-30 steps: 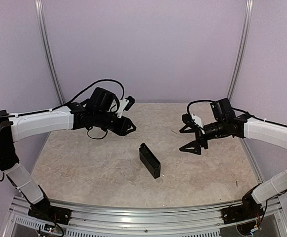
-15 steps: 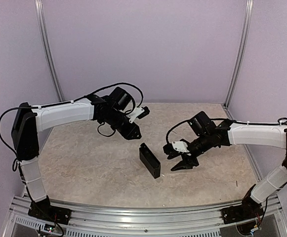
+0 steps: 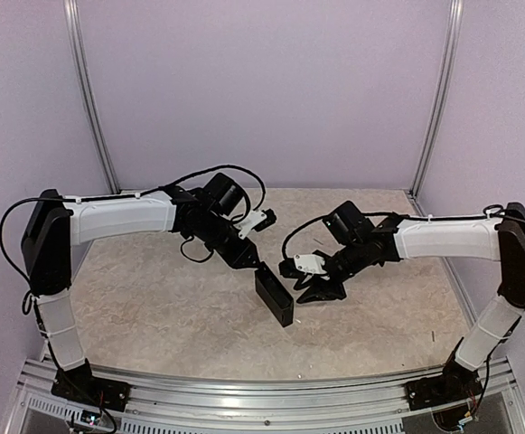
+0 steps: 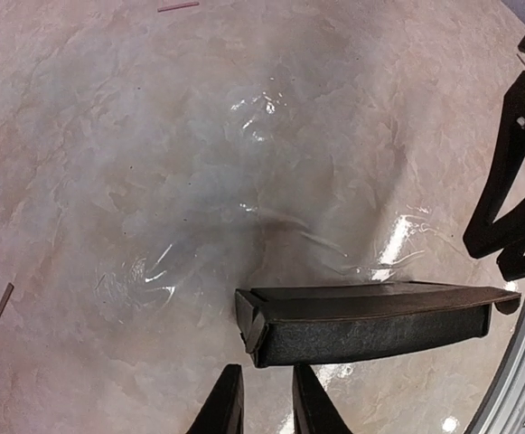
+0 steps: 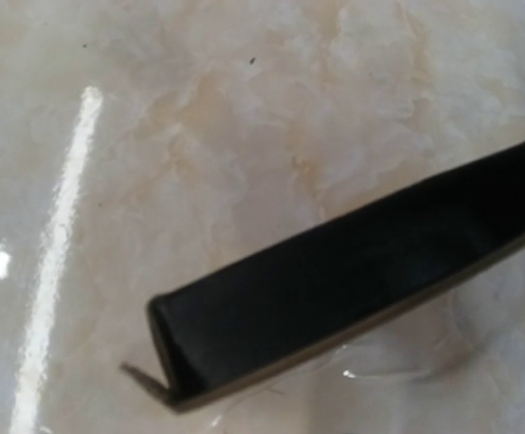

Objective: Fold the paper box

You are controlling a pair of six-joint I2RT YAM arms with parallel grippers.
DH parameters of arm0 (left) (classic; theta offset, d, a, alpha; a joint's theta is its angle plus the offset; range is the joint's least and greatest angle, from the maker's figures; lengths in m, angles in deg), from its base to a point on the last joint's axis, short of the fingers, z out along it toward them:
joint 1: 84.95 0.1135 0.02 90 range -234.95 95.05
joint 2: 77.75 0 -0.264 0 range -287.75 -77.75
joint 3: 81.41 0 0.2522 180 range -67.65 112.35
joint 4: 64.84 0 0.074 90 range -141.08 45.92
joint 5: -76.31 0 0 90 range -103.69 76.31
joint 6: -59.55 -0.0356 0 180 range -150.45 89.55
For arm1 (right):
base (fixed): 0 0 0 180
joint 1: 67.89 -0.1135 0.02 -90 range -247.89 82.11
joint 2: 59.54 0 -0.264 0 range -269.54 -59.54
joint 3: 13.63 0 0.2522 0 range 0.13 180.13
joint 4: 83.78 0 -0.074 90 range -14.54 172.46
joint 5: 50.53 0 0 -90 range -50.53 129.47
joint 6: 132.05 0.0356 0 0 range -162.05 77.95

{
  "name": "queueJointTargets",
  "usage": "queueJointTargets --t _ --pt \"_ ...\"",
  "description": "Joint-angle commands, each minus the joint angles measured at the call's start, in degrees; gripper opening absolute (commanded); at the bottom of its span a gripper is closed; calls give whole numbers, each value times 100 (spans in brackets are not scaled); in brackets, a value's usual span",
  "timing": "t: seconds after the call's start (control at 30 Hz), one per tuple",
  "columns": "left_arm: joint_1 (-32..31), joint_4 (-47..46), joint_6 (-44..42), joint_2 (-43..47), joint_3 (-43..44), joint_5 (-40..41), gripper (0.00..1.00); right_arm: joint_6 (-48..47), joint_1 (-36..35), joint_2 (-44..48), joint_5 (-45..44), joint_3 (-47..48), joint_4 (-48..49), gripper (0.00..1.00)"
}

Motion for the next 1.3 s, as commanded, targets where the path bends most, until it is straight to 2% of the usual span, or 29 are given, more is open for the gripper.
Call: queueJointTargets --t 0.0,0.3,0.57,0.7,0.77,0.87,1.27 --pt "-31 -244 59 -95 0 -11 20 149 -85 -123 -10 201 -87 33" --pt "-101 -195 7 -378 256 98 17 201 -121 -206 17 255 -130 35" --pt "-119 -171 11 -487 386 171 8 216 -127 -205 51 254 -153 36" --pt "-128 -180 0 -478 408 264 9 162 -138 -208 127 264 -240 40" --pt "-144 -192 -35 -486 417 380 13 144 -159 -205 160 263 -280 41" --pt "-150 -191 -100 -511 464 423 14 157 -162 -190 162 264 -306 42" --pt "-162 -11 -245 -674 723 298 7 219 -167 -205 192 306 -305 42"
